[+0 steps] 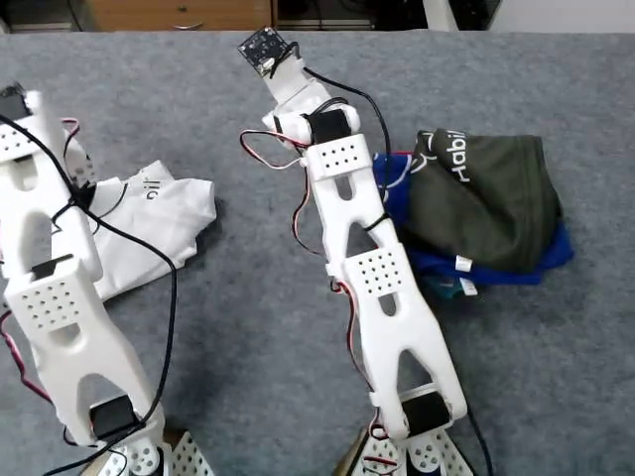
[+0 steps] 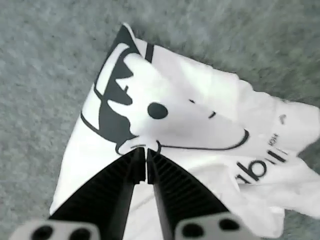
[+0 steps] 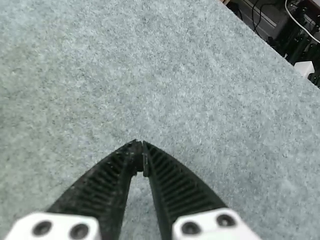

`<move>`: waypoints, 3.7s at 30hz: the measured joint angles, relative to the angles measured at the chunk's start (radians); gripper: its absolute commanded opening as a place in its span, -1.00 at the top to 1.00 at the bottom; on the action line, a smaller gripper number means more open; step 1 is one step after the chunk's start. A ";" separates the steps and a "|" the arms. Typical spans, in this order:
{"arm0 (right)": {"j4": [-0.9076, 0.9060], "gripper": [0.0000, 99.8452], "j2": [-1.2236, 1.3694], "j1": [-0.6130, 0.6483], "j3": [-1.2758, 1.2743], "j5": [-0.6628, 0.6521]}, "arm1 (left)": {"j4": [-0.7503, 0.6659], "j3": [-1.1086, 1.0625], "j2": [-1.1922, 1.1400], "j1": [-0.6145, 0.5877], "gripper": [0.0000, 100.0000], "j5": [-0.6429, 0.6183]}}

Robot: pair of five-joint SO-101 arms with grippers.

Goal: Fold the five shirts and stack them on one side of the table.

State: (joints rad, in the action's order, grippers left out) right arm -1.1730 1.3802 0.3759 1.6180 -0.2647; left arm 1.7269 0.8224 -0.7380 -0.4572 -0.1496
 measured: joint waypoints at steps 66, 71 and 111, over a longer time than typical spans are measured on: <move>0.301 0.99 -0.112 0.586 -0.319 -0.153 | 0.023 0.516 -0.376 -0.526 0.96 0.210; 0.244 0.99 -0.112 0.572 -0.345 -0.153 | 0.023 0.516 -0.376 -0.526 0.96 0.210; -0.520 0.99 -0.582 0.517 -0.747 -0.129 | 0.023 0.514 -0.376 -0.526 0.96 0.215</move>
State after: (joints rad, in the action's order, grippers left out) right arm -1.6932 0.7986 0.8930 0.8707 -0.3936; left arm 1.7499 1.3364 -1.1139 -0.9835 0.0652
